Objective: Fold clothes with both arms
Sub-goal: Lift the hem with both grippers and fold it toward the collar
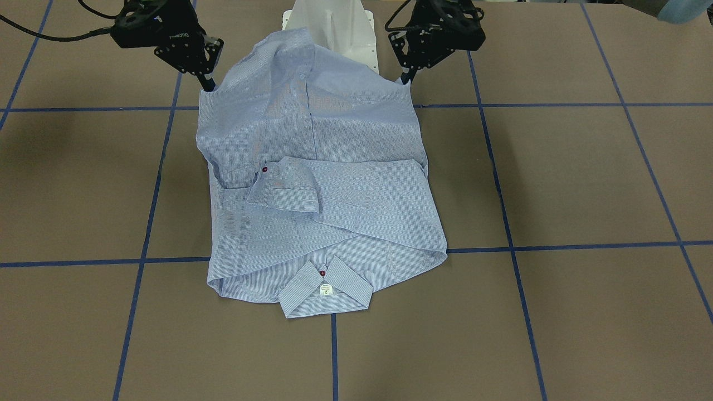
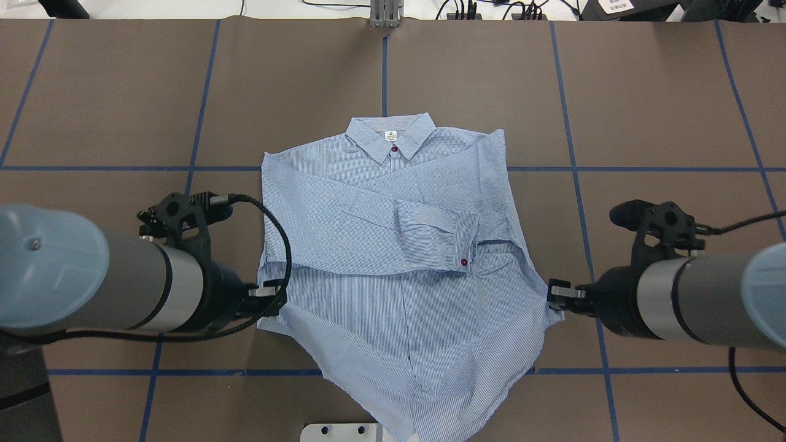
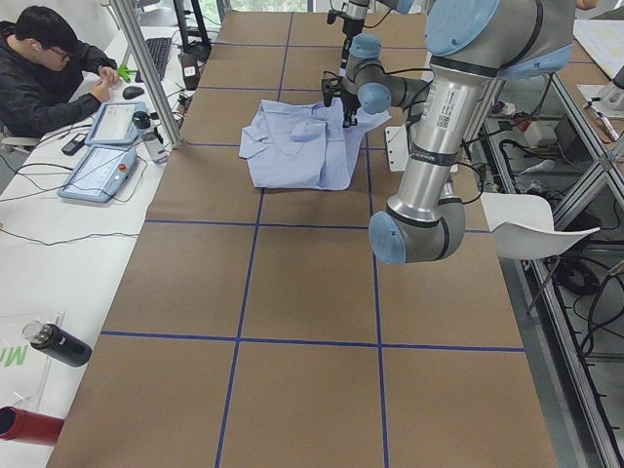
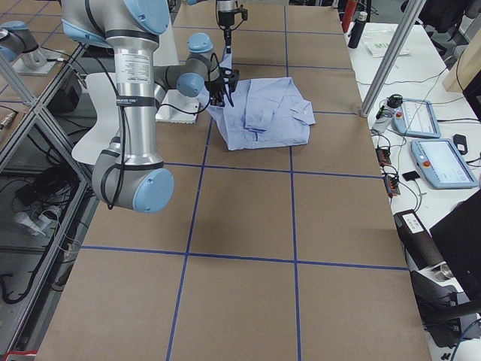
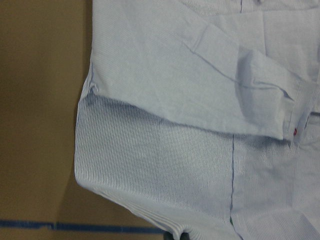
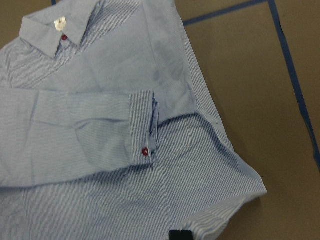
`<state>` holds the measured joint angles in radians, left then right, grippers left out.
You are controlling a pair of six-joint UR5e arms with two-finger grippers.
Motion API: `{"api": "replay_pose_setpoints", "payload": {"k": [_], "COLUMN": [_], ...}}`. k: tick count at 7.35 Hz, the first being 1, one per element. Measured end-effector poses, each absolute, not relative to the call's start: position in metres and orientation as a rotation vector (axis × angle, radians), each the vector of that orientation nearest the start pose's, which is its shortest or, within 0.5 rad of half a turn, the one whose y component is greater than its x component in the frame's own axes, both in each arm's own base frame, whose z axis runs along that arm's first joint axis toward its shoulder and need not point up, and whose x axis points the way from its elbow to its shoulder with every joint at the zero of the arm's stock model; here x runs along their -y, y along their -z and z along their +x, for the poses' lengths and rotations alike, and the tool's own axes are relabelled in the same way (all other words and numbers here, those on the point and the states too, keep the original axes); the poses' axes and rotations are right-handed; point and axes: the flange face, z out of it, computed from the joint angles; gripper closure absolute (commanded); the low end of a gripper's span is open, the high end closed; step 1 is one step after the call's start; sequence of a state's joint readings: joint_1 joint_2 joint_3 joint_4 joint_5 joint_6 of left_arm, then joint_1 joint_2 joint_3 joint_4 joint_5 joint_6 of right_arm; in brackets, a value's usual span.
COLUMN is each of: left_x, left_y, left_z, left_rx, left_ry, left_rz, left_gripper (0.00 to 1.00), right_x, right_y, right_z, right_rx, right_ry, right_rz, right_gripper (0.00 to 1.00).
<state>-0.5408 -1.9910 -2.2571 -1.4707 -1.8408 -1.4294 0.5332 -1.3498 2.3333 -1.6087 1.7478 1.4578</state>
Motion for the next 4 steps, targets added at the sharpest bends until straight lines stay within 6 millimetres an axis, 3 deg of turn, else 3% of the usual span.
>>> {"api": "replay_pose_setpoints", "payload": {"k": [2,4], "left_x": [0.390,0.424], "left_y": [-0.163,-0.170], "left_z": [0.326,0.328], "left_rx": [-1.010,-0.978], "left_ry": [0.275,0.304], "left_rz": [0.192,0.216], "left_gripper": [1.00,1.00], "right_x": [0.409,0.468], "right_y": [-0.220,-0.225], "right_z": [-0.308,-0.304], "right_rx": [0.915,0.883], "right_ry": [-0.328,-0.345], "right_rz": [0.185,0.185], "right_gripper": [1.00,1.00]}}
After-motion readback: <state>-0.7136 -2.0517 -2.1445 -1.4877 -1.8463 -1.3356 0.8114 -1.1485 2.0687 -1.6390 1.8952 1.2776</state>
